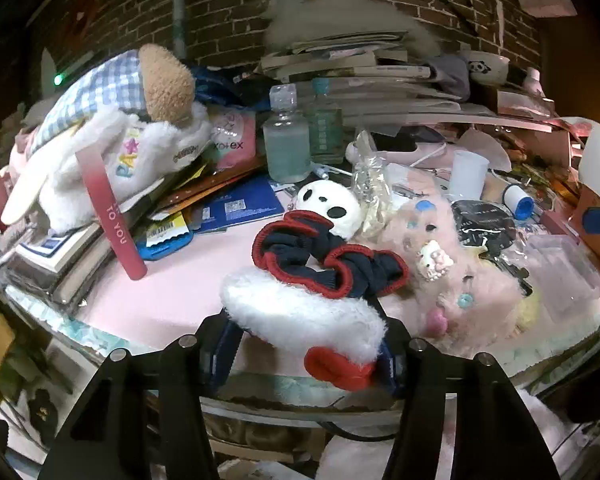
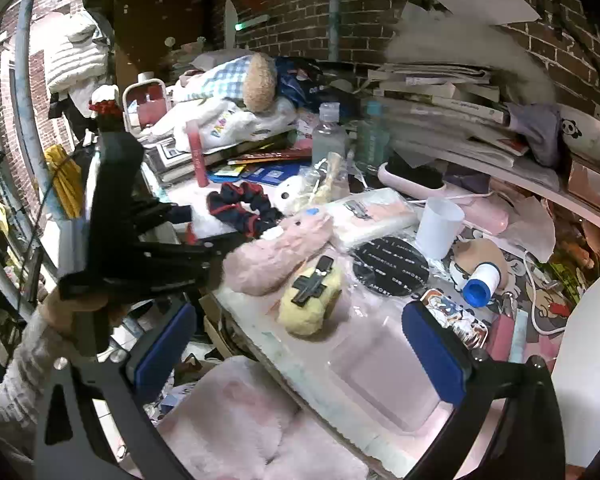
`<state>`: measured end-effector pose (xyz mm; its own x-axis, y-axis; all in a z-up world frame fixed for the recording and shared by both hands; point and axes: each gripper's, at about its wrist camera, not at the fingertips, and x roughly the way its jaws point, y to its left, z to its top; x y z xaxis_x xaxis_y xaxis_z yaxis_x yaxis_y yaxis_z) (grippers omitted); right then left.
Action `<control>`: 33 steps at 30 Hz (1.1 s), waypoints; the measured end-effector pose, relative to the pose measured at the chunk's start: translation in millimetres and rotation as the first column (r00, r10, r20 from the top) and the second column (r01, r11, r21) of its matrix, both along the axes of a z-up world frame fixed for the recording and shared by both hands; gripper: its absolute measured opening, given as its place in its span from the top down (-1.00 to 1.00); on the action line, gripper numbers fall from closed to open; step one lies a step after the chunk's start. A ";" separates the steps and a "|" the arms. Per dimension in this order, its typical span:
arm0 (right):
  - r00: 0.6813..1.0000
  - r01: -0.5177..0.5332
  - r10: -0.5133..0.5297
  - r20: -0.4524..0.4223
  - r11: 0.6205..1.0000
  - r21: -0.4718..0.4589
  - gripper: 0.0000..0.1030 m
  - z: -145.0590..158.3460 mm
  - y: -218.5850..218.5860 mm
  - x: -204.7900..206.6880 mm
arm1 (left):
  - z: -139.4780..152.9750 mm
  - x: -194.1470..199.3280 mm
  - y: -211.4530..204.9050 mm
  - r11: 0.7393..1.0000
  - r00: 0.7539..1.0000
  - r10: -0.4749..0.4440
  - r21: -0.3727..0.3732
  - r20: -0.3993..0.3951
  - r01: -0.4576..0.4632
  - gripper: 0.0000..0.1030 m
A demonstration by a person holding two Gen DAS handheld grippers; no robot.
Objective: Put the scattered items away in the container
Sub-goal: 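Lift the red, white and navy fuzzy item with the left tool, then carry the fuzzy item into the white box and open the left tool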
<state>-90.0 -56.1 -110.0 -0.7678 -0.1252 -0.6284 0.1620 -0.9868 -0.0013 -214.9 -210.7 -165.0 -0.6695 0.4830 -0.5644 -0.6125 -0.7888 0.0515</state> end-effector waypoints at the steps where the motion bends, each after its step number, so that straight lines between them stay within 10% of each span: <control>1: 1.000 0.009 -0.009 -0.005 1.000 0.005 -1.00 -1.8 0.3 -0.7 | 0.9 1.0 0.5 1.000 1.000 0.001 -0.005 -0.005 -0.001 0.00; 12: 0.989 0.135 -0.136 -0.056 0.991 -0.010 -1.00 -17.7 11.2 -12.8 | 51.3 0.0 -6.5 0.999 0.998 0.048 0.022 -0.031 -0.048 0.02; 21: 0.974 0.223 -0.226 -0.028 0.972 -0.075 -0.99 -24.5 29.6 -17.0 | 145.9 39.6 49.4 0.975 0.978 -0.204 0.081 -0.037 0.206 0.02; 28: 0.973 0.225 -0.228 -0.042 0.972 -0.074 -0.99 -29.3 31.1 -13.1 | 197.8 84.0 149.4 0.888 0.887 -0.460 -0.005 0.035 0.461 0.02; 33: 0.975 0.213 -0.218 -0.053 0.973 -0.086 -1.00 -30.2 32.5 -9.6 | 204.9 128.3 225.5 0.764 0.768 -0.621 -0.098 0.156 0.638 0.01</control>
<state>-99.5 -23.6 -140.3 -0.8189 -0.0006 -0.5740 -0.0521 -0.9958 0.0755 -86.7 14.8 39.9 -0.1732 0.6861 -0.7066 -0.9764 -0.2135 0.0321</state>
